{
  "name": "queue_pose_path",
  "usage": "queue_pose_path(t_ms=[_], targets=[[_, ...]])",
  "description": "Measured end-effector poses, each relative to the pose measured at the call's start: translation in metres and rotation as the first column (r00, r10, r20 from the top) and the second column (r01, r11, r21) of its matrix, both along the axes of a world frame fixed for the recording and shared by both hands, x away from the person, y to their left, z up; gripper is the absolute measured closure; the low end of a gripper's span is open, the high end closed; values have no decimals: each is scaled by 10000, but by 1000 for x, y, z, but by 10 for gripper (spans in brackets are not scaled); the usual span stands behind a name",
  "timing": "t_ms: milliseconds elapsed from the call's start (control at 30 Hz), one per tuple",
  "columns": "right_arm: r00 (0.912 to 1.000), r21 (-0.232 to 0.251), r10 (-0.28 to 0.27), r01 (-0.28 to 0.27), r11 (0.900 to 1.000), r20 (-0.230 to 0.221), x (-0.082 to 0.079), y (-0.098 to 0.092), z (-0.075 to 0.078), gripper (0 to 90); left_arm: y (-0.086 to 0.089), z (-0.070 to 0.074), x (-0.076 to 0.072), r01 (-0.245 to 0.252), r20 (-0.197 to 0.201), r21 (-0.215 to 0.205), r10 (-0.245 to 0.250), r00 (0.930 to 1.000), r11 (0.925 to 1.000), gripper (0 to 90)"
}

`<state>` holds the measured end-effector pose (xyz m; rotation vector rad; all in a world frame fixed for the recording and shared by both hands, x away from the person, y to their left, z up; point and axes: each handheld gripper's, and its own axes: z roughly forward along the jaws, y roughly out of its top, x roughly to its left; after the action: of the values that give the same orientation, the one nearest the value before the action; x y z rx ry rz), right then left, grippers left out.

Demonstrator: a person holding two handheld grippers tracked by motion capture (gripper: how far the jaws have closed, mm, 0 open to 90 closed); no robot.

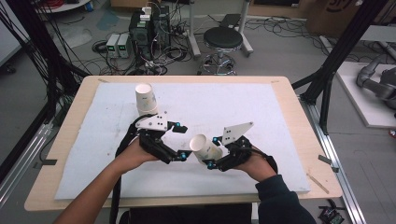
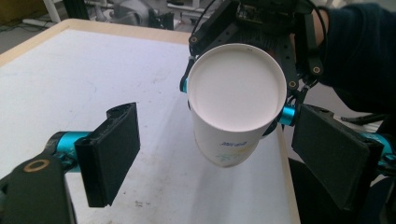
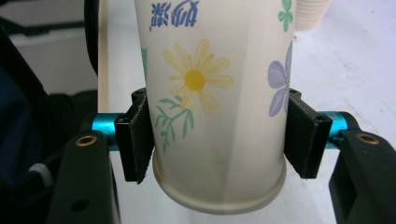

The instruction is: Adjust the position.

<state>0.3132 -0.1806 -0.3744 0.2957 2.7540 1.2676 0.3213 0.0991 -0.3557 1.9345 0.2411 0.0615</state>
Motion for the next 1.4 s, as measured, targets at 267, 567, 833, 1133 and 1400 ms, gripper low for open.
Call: queue_pose_path(t_ms=[267,567,833,1133,1400], targets=[[9997,-711,258,-259,9971,-27,4,3,8,353,-7,4,1,424,-80,629,-419,9991,9971,155],[9984,-1736,564,-565,9832,-58,5,11,14,353,-16,6,2,722,-92,1286,-716,9974,9891,156],[9961,-2385,814,-872,9672,-339,4,21,16,353,-26,2,3,1168,-424,1686,-1111,9929,9787,182],[9938,-2904,928,-1067,9509,-614,4,26,14,354,-31,-1,5,1416,-607,1820,-1326,9893,9730,224],[9914,-3337,1047,-1253,9343,-789,3,30,14,359,-34,-3,5,1944,-693,2034,-1840,9805,9596,366]])
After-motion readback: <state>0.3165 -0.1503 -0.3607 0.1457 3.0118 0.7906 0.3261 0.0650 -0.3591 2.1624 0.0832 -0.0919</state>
